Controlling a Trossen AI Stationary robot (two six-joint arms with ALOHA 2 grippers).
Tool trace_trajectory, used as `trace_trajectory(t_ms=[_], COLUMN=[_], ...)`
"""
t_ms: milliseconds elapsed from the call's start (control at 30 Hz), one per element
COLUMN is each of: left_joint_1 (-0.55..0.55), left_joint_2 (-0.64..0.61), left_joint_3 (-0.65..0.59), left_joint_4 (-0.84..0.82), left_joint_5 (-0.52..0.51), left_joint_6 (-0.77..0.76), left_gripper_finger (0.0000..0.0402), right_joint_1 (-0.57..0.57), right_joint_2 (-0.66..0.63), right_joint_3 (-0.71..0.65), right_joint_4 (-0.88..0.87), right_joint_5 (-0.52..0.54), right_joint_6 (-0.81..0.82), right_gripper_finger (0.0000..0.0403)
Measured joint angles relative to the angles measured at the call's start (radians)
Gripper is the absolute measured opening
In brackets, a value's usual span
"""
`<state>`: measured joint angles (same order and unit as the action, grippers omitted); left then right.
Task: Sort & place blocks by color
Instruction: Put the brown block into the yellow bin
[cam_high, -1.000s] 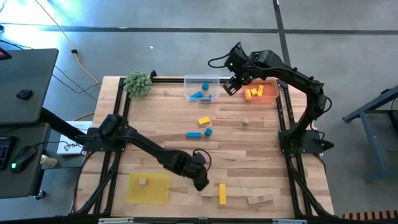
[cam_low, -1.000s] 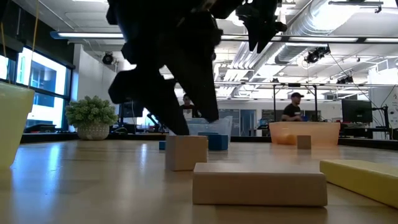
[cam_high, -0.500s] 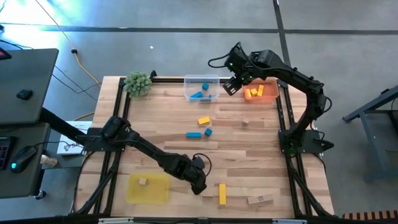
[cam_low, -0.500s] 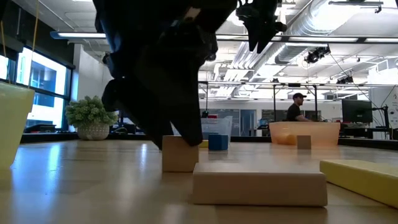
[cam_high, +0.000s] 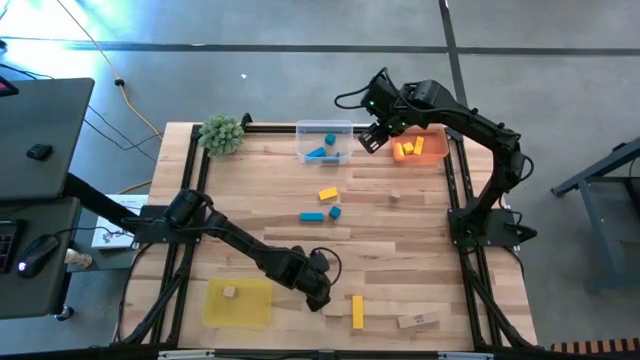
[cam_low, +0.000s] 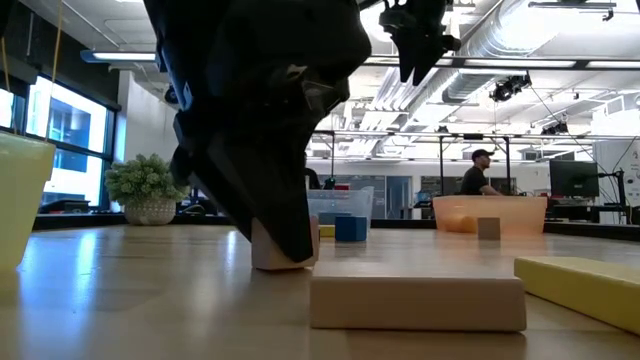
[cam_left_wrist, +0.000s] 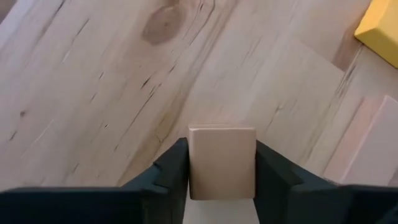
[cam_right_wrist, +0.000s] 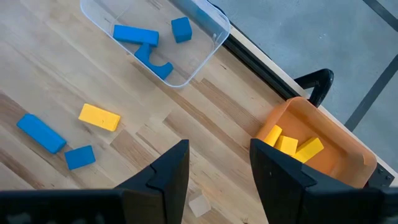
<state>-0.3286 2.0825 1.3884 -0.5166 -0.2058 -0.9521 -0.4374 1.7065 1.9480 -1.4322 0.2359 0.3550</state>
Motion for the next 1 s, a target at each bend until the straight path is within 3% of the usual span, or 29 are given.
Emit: trace_trajectory(t_ms=[333,700,1000], left_joint_1=[-0.005,-0.022,-0.126], left_joint_2=[-0.038,-0.236,-0.403], left_joint_3=[-0.003,-0.002,-0.002], left_joint_4=[-0.053,-0.321,-0.506], left_joint_5=[0.018,-0.053,-0.052], left_joint_6=[0.021,0.016,-0.077], left_gripper_finger=[0.0105,0.0105,0.0105], right_joint_1=[0.000,0.000,0.000], right_joint_2=[0.000,0.000,0.000], right_joint_3=[0.000,0.000,0.000], right_joint_4=[0.000,0.000,-0.006], right_joint_5=[0.000,0.000,-0.059], right_joint_6=[-0.002,-0.023,-0.050], right_gripper_finger=[0.0158,0.0158,0.0158])
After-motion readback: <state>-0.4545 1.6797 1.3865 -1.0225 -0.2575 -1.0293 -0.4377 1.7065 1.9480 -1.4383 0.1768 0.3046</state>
